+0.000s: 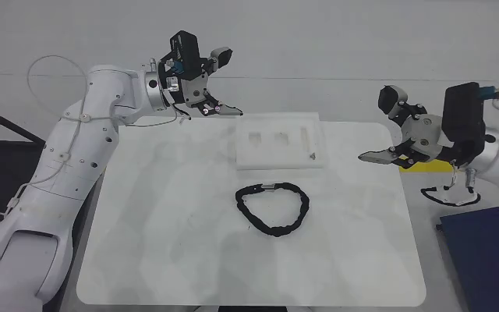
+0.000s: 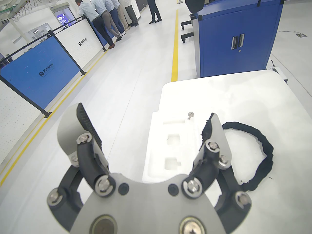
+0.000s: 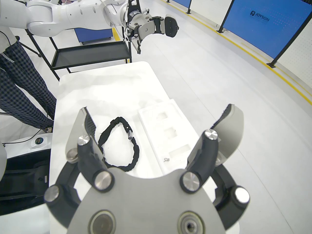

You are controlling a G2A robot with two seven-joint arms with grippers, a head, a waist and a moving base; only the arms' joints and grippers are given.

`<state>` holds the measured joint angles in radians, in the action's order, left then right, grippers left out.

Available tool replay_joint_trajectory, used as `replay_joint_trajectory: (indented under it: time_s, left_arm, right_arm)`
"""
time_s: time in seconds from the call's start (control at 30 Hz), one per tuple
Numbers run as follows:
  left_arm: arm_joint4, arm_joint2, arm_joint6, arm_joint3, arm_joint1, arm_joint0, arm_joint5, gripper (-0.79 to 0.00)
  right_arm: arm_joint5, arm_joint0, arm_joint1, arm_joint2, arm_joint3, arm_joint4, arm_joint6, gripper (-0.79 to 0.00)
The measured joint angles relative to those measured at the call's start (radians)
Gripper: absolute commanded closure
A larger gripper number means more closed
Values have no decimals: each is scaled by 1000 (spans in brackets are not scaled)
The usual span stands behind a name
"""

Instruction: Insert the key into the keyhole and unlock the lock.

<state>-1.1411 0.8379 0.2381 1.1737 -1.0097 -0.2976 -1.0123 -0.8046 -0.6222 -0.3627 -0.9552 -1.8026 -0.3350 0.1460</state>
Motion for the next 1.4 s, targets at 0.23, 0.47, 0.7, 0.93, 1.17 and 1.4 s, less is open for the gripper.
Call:
replay_joint_trajectory:
  time_s: [0.23,0.47,0.7,0.93,1.17,1.4]
  left_arm:
    - [0,0,0,0,0,0,0,-784]
    - [0,0,0,0,0,0,0,-784]
    - [0,0,0,0,0,0,0,-785]
    - [0,0,0,0,0,0,0,-785]
    - [0,0,0,0,0,0,0,-785]
    - [0,0,0,0,0,0,0,-785]
  right_arm:
    - [0,0,0,0,0,0,0,-784]
    - [0,0,0,0,0,0,0,-785]
    - [9,-6,-1,2,-3,-2,2,-785]
    - [207,-38,-25,41,-49,-22,148,-785]
    - [442,-35,-75,124,-88,-26,319,-785]
    - [675,-3,-153,228,-69,-7,412,-785]
